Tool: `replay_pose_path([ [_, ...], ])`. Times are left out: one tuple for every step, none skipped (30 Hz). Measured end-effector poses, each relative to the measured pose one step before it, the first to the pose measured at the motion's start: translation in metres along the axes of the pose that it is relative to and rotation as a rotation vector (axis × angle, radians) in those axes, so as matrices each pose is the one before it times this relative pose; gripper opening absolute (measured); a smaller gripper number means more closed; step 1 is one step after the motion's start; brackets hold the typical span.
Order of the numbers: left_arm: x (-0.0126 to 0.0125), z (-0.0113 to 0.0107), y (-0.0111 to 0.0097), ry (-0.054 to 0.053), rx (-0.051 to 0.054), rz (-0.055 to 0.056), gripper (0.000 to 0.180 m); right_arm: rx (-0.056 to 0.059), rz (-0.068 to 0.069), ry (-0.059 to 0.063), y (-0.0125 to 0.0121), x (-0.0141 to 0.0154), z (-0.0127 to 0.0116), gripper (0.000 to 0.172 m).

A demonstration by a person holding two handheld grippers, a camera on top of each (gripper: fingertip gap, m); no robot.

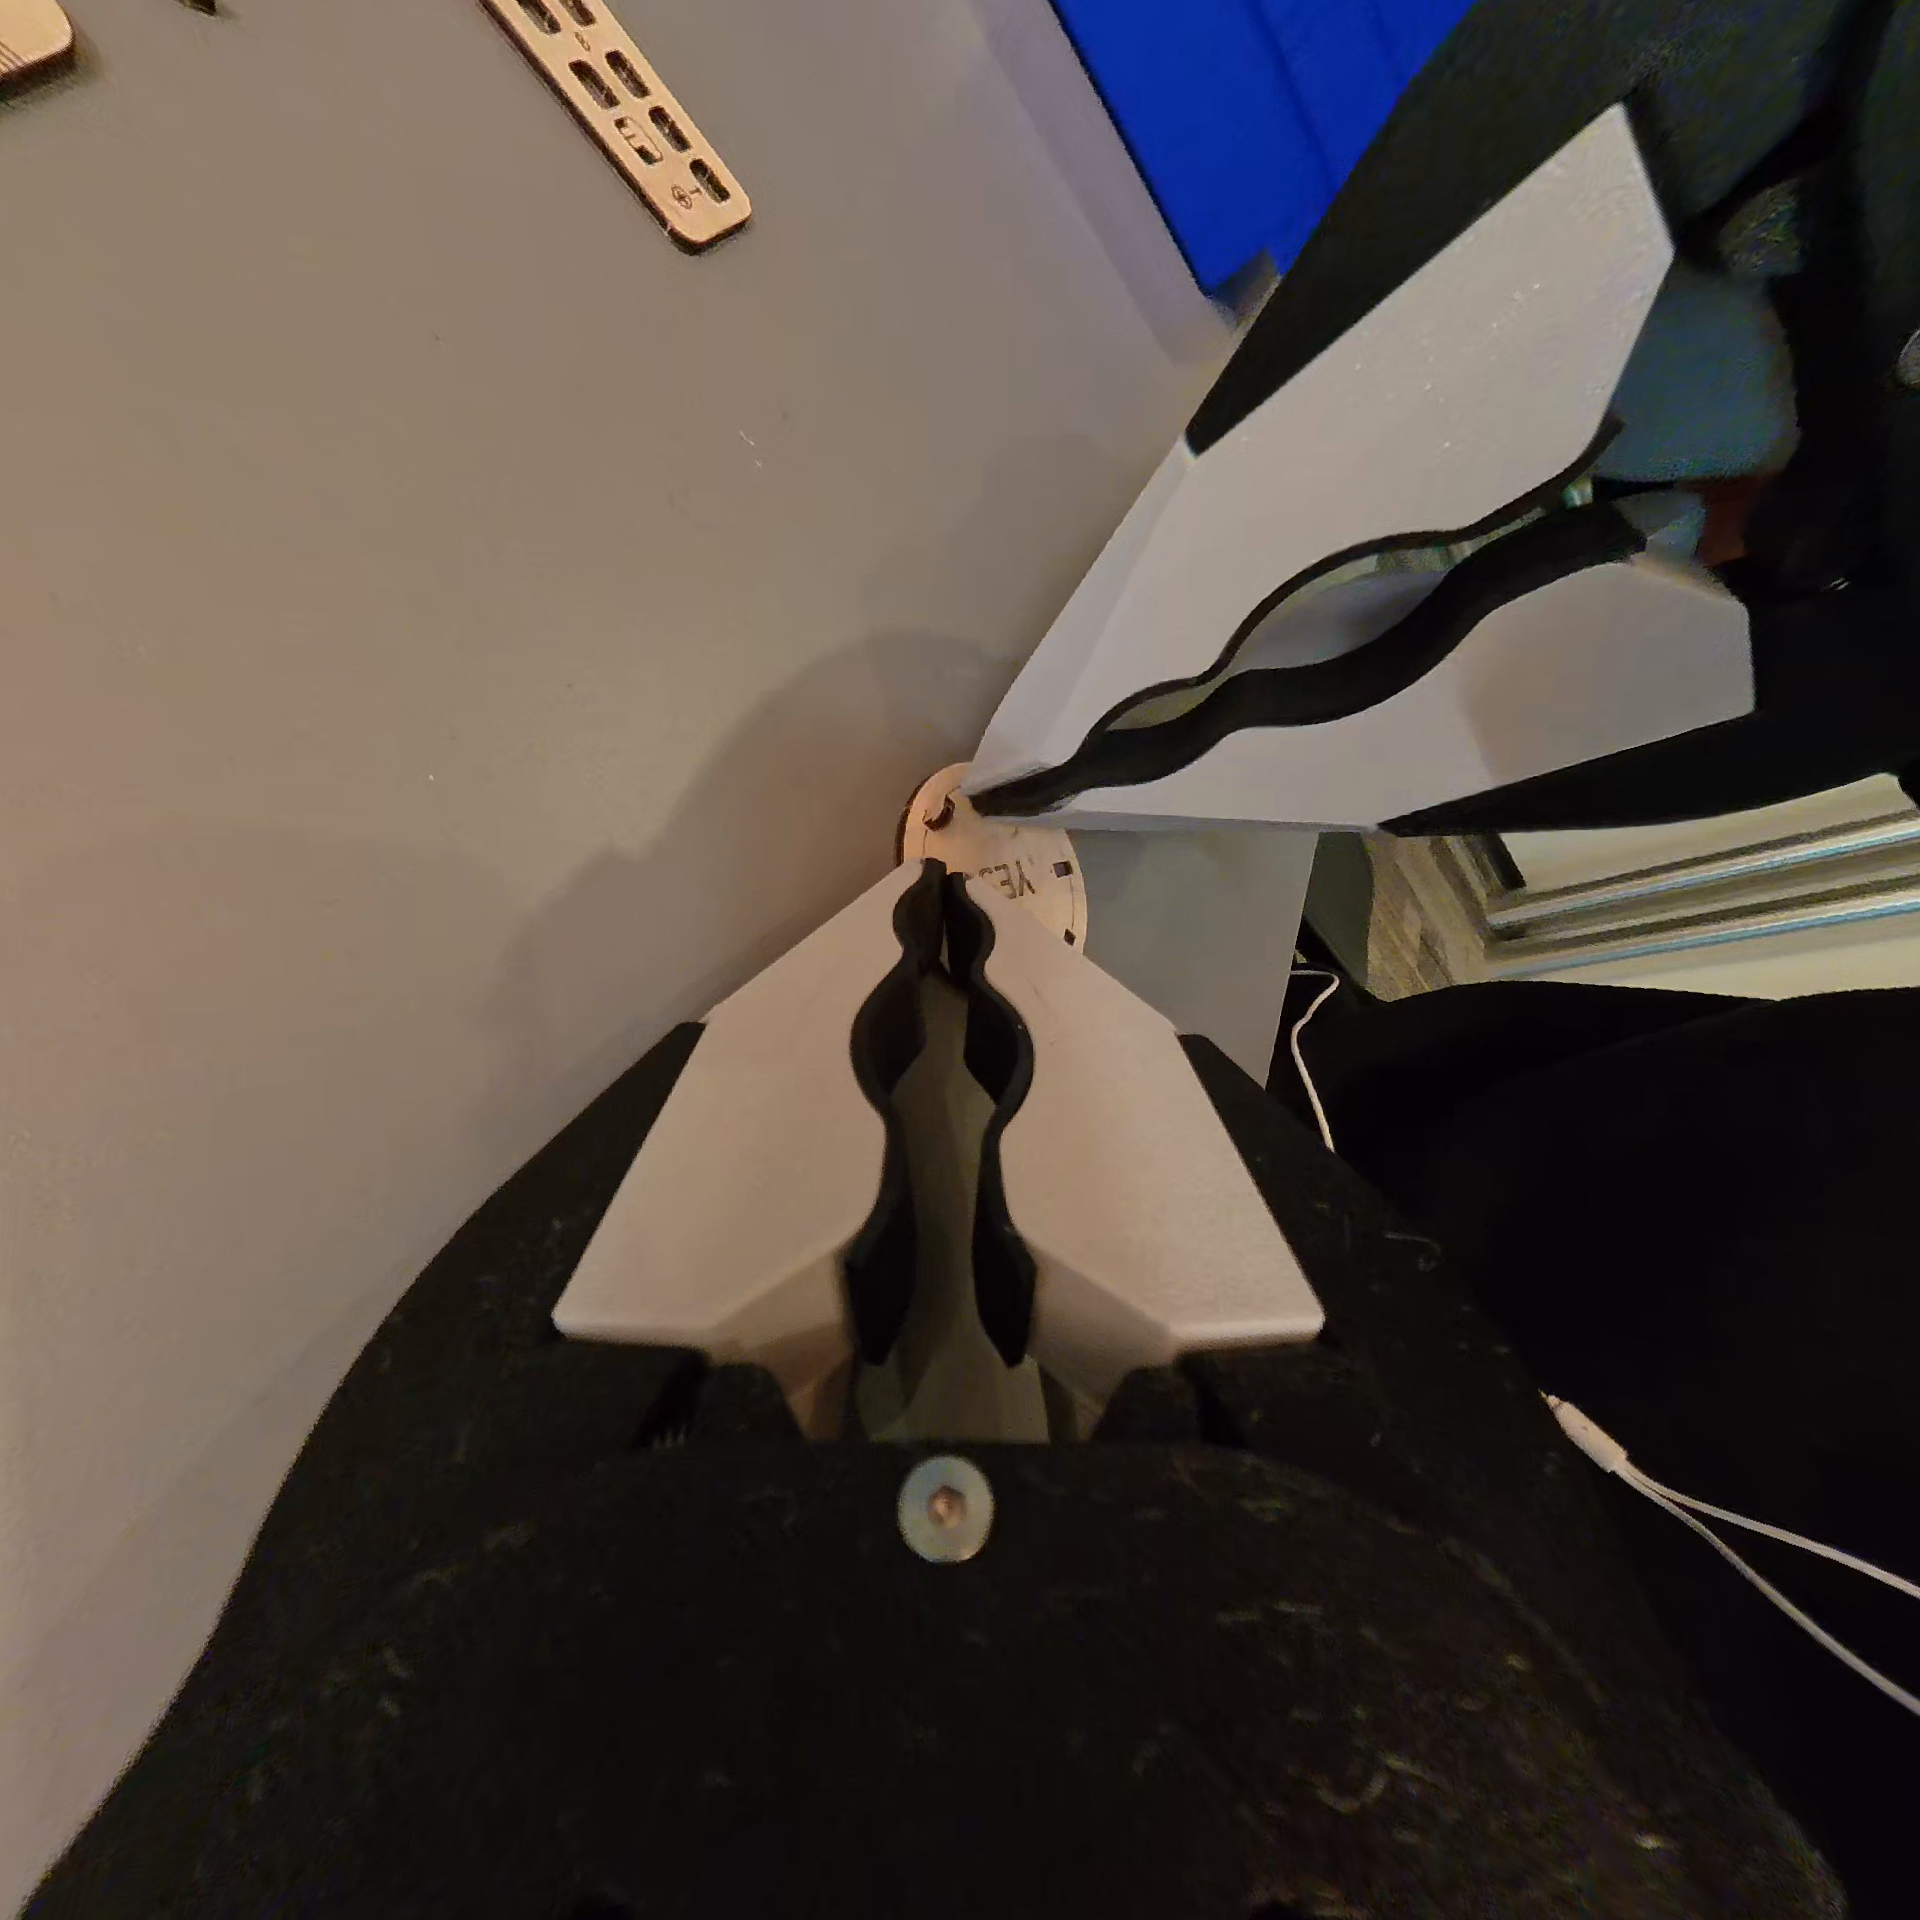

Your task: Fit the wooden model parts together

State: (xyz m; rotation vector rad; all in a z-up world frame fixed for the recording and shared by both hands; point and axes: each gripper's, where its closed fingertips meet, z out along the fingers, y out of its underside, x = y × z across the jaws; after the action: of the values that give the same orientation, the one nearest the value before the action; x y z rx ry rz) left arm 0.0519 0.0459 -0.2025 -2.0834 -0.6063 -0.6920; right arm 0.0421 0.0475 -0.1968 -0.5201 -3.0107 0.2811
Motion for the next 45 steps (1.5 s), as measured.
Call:
replay_pose_path([
  [-0.00007,-0.00001,0.00002,-0.0004,-0.0001,0.0003,0.000,0.0062,0.0053,-0.0082,-0.00081,-0.00104,0.00115,0.000],
  [-0.00006,0.00000,0.00001,-0.0004,0.0000,0.0001,0.000,-0.0036,0.0052,-0.0113,0.00057,-0.00162,0.00300,0.000],
  [-0.00005,-0.00001,0.00001,-0.0003,-0.0001,0.0000,0.000,-0.0085,-0.0012,-0.0037,0.00143,-0.00095,0.00362,0.000],
  [0.00002,0.00010,0.00003,-0.0003,-0.0001,0.0004,0.000,0.0042,-0.0088,0.0069,-0.00071,0.00033,0.00070,0.000],
  [-0.00009,-0.00003,0.00002,-0.0012,-0.0001,0.0008,0.000,-0.0016,-0.0046,0.0065,-0.00051,0.00079,-0.00141,0.000],
  [0.00004,0.00009,0.00001,-0.0009,0.0000,0.0009,0.000,-0.0074,-0.0005,0.0067,0.00049,0.00123,-0.00184,0.000],
  [-0.00010,0.00003,0.00005,-0.0008,0.0001,0.0009,0.000,0.0099,-0.0004,0.0052,-0.00148,0.00095,-0.00255,0.000],
  [0.00001,-0.00004,0.00004,-0.0006,-0.0002,0.0006,0.000,0.0119,0.0049,-0.0006,-0.00166,0.00045,-0.00220,0.000],
  [0.00004,-0.00003,-0.00006,0.0006,0.0000,-0.0005,0.000,0.0040,0.0071,-0.0038,-0.00040,0.00015,-0.00114,0.000],
  [0.00006,-0.00004,0.00001,0.0012,0.0003,-0.0006,0.000,-0.0008,0.0035,0.0000,0.00025,0.00055,-0.00005,0.000],
  [0.00007,0.00003,0.00006,0.0003,0.0000,0.0005,0.000,-0.0024,-0.0010,0.0032,0.00060,0.00061,0.00080,0.000],
  [0.00016,-0.00008,0.00000,0.0007,0.0005,0.0008,0.000,-0.0041,-0.0016,0.0026,0.00099,0.00045,0.00126,0.000],
  [0.00019,-0.00008,0.00000,0.0009,0.0004,0.0009,0.000,-0.0032,-0.0007,0.0012,0.00085,-0.00005,0.00142,0.000],
  [0.00013,-0.00013,0.00000,0.0004,0.0008,0.0004,0.000,0.0011,0.0005,-0.0010,0.00040,-0.00031,0.00108,0.000],
  [0.00005,-0.00026,-0.00021,0.0006,0.0022,-0.0006,0.000,0.0047,0.0024,-0.0013,-0.00003,-0.00047,0.00050,0.000],
  [-0.00015,-0.00034,-0.00022,-0.0001,0.0029,-0.0015,0.000,0.0040,0.0033,0.0008,0.00002,0.00013,-0.00013,0.000],
  [-0.00006,-0.00034,-0.00032,-0.0004,0.0029,-0.0003,0.000,0.0041,0.0026,0.0035,0.00011,0.00066,-0.00056,0.000],
  [-0.00016,-0.00056,-0.00056,-0.0036,0.0055,0.0030,0.000,0.0060,0.0035,0.0058,0.00004,0.00126,-0.00097,0.000],
  [0.00091,-0.00111,-0.00094,-0.0005,0.0102,0.0099,0.000,0.0043,0.0064,0.0057,0.00069,0.00142,-0.00096,0.000],
  [0.00239,-0.00177,-0.00155,0.0056,0.0174,0.0166,0.000,0.0030,0.0073,0.0060,0.00131,0.00163,-0.00063,0.000],
  [0.00147,-0.00204,-0.00057,0.0033,0.0136,0.0057,0.000,0.0075,0.0060,0.0053,0.00132,0.00127,-0.00048,0.000],
  [0.00078,-0.00155,0.00056,0.0056,0.0073,-0.0061,0.000,0.0146,0.0072,0.0035,0.00072,0.00085,-0.00042,0.000],
  [0.00049,-0.00157,0.00067,0.0069,0.0058,-0.0103,0.000,0.0211,0.0089,0.0029,0.00000,0.00033,-0.00062,0.000],
  [-0.00012,-0.00147,0.00012,0.0023,0.0072,-0.0086,0.000,0.0259,0.0103,0.0022,-0.00055,-0.00005,-0.00053,0.000],
  [-0.00046,-0.00114,-0.00039,-0.0026,0.0075,-0.0037,0.000,0.0300,0.0106,0.0028,-0.00088,-0.00015,-0.00034,0.000],
  [-0.00037,-0.00052,-0.00063,-0.0041,0.0054,0.0011,0.000,0.0321,0.0111,0.0043,-0.00091,0.00003,0.00001,0.000],
  [-0.00023,0.00022,0.00030,-0.0044,-0.0020,0.0025,0.000,0.0336,0.0122,0.0042,-0.00064,0.00005,0.00032,0.000],
  [-0.00042,0.00041,0.00049,-0.0050,-0.0040,0.0019,0.000,0.0361,0.0129,0.0046,-0.00067,0.00014,0.00051,0.000],
  [-0.00041,0.00018,0.00013,-0.0038,-0.0015,0.0001,0.000,0.0393,0.0111,0.0032,-0.00079,-0.00014,0.00057,0.000],
  [-0.00029,-0.00003,-0.00021,-0.0005,0.0017,-0.0024,0.000,0.0448,0.0048,0.0029,-0.00121,-0.00048,0.00023,0.000],
  [-0.00023,-0.00034,-0.00047,0.0023,0.0030,-0.0047,0.000,0.0517,-0.0010,0.0114,-0.00165,0.00039,-0.00058,0.000],
  [0.00000,-0.00026,-0.00039,0.0037,0.0032,-0.0052,0.000,0.0751,-0.0155,0.0071,-0.00431,-0.00106,-0.00223,0.000],
  [-0.00008,-0.00027,-0.00030,0.0028,0.0023,-0.0035,0.000,0.0857,-0.0207,0.0122,-0.00529,-0.00085,-0.00332,0.000],
  [-0.00036,-0.00003,-0.00009,-0.0013,0.0005,-0.0028,0.000,0.0544,-0.0058,0.0275,-0.00112,0.00261,-0.00232,0.000],
  [-0.00079,0.00034,0.00012,-0.0044,-0.0018,-0.0034,0.000,0.0291,0.0017,-0.0006,0.00195,-0.00009,-0.00063,0.000],
  [-0.00044,0.00049,0.00000,-0.0004,-0.0022,-0.0031,0.000,0.0171,0.0134,-0.0123,0.00314,-0.00098,0.00014,0.000],
  [-0.00011,0.00038,-0.00043,0.0017,0.0002,-0.0031,0.000,0.0176,0.0181,-0.0073,0.00251,-0.00024,0.00009,0.000],
  [-0.00005,0.00020,-0.00108,0.0032,0.0035,-0.0029,0.000,0.0267,0.0137,-0.0131,0.00045,-0.00146,-0.00038,0.000],
  [0.00020,0.00053,-0.00135,0.0055,0.0037,-0.0019,0.000,0.0189,0.0127,-0.0091,0.00078,-0.00093,-0.00021,0.000],
  [0.00036,0.00089,-0.00124,0.0070,0.0010,-0.0017,0.000,0.0093,0.0064,-0.0045,0.00141,-0.00035,0.00004,0.000],
  [0.00010,0.00132,-0.00105,0.0051,-0.0022,-0.0013,0.000,0.0073,-0.0006,-0.0036,0.00105,-0.00053,-0.00003,0.000],
  [0.00000,0.00177,-0.00020,0.0033,-0.0082,0.0004,0.000,0.0044,-0.0005,-0.0035,0.00109,-0.00070,0.00021,0.000],
  [0.00003,0.00214,0.00024,0.0020,-0.0123,0.0018,0.000,0.0011,0.0017,-0.0039,0.00121,-0.00063,0.00061,0.000],
  [-0.00050,0.00207,0.00066,-0.0027,-0.0134,0.0018,0.000,0.0017,-0.0010,-0.0036,0.00090,-0.00085,0.00075,0.000],
  [-0.00061,0.00195,0.00089,-0.0053,-0.0140,0.0022,0.000,-0.0007,-0.0019,-0.0057,0.00112,-0.00109,0.00106,0.000],
])
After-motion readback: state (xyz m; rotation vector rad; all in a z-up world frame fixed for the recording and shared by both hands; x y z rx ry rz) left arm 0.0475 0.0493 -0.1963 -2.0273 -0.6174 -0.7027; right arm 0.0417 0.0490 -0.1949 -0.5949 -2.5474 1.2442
